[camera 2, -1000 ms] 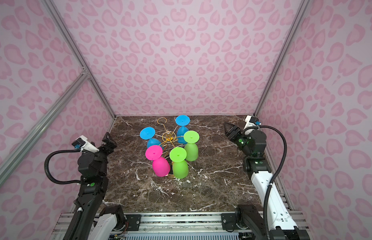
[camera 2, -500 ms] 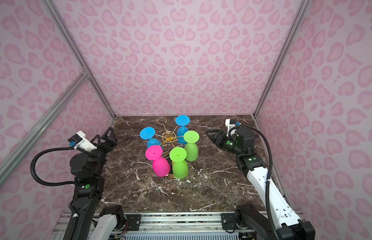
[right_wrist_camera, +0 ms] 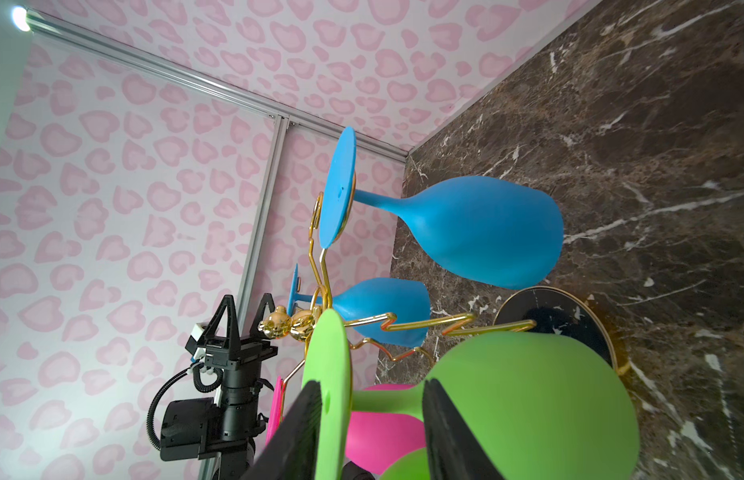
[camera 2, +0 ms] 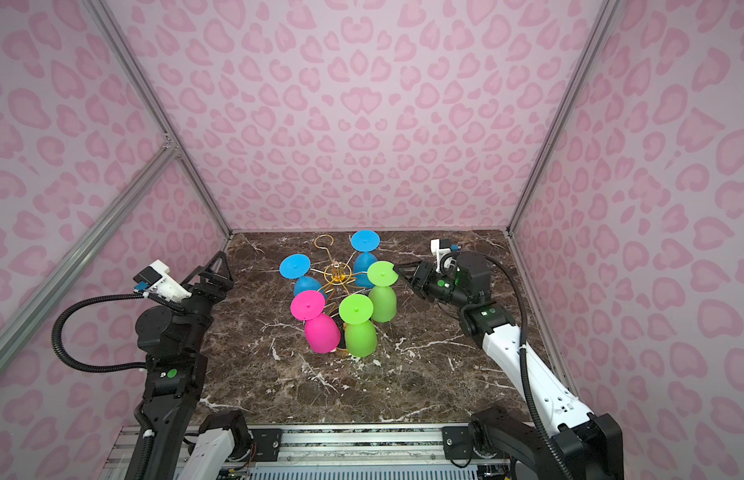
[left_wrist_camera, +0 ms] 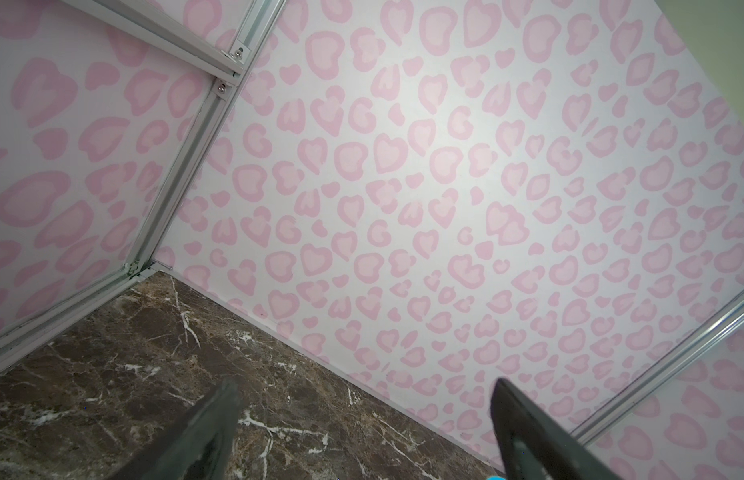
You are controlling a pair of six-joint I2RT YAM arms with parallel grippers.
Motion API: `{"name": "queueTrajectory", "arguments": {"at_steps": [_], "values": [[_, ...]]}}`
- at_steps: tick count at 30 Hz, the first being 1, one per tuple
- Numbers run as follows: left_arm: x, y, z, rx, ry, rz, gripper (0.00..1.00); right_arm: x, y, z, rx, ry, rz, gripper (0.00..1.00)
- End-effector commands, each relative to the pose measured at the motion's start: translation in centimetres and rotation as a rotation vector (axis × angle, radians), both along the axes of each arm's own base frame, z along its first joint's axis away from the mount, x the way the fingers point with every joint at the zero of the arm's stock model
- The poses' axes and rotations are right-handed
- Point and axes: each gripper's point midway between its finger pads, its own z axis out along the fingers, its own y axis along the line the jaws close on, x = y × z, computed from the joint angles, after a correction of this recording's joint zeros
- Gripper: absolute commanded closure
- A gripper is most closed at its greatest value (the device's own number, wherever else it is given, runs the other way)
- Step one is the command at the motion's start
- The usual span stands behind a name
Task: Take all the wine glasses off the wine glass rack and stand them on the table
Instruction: 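Close the right gripper on the lime-green glass's base on the rack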
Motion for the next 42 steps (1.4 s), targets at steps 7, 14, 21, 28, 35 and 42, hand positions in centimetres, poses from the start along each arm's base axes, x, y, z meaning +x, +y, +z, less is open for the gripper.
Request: {"name": "queueTrajectory", "arguments": {"at_steps": [7,14,21,28,35,42], "values": [[-0.2,-0.2,0.9,-0.041,-0.031,-0.017,0.04,0.1,1.0,1.6,0.081,-0.022,0.024,0.71],[-0.1,-0.1,0.9,-0.059,-0.028,-0.018,0.04,-0.1,1.3,1.7,0.095,-0.012,0.027,0.81],[0.1,-0.1,0.4,-0.076,-0.019,-0.019,0.04,-0.1,1.3,1.5,0.099,0.007,0.024,0.88],[0.1,-0.1,0.4,-0.084,-0.018,-0.018,0.04,0.0,1.3,1.8,0.112,0.013,0.016,0.99],[0.2,-0.1,0.2,-0.094,-0.013,-0.020,0.04,0.3,1.3,1.9,0.150,0.037,0.003,1.00],[0.1,0.0,0.2,-0.098,-0.015,-0.018,0.04,0.3,1.3,2.7,0.176,0.038,-0.002,1.00]]}}
